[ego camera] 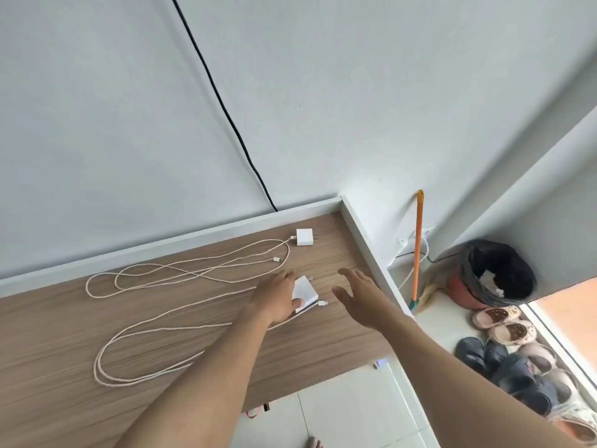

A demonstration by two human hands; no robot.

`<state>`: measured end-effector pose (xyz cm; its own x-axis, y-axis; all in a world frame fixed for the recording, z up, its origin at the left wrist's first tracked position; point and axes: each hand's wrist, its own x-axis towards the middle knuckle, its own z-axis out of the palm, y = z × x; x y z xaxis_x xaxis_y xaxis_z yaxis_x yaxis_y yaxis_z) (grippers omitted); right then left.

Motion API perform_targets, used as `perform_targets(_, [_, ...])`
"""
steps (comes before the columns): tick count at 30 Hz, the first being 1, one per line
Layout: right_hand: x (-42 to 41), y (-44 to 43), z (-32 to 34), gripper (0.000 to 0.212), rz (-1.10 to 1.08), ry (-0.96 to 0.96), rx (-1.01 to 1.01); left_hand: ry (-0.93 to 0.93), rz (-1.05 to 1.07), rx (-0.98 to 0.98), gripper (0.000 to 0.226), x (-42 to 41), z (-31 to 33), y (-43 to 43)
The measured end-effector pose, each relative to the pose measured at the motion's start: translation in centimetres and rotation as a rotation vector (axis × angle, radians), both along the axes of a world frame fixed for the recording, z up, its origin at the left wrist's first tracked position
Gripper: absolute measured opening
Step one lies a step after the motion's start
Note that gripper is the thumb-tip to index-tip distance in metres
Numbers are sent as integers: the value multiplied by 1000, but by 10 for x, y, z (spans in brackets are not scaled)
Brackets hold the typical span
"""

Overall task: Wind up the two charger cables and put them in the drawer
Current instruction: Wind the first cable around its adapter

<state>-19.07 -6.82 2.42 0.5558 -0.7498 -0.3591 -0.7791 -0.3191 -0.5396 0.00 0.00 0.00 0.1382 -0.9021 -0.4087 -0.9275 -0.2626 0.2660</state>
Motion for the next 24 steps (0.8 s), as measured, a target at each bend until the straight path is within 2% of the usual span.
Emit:
perform_targets(5, [-12,-10,-9,58,-32,48,28,-12,41,68,66,-12,-20,-11])
perform_targets(10, [-23,-16,-13,69,-53,83,42,-43,87,16,64,-16,-28,-20])
perform_targets(15, [-18,-15,-7,70,-50,78,26,-65,80,-15,72,-13,-29,-17])
perform_targets(18, [-13,-14,-2,69,-46,62,20,17,156,-16,68,-8,-28,-8])
perform_targets(21, [-8,-8,7,70,-31,53,13,88,223,-90,54,3,-19,2])
perform_targets(24, [0,2,19,68,-27,33,15,229,367,-182,52,18,2,12])
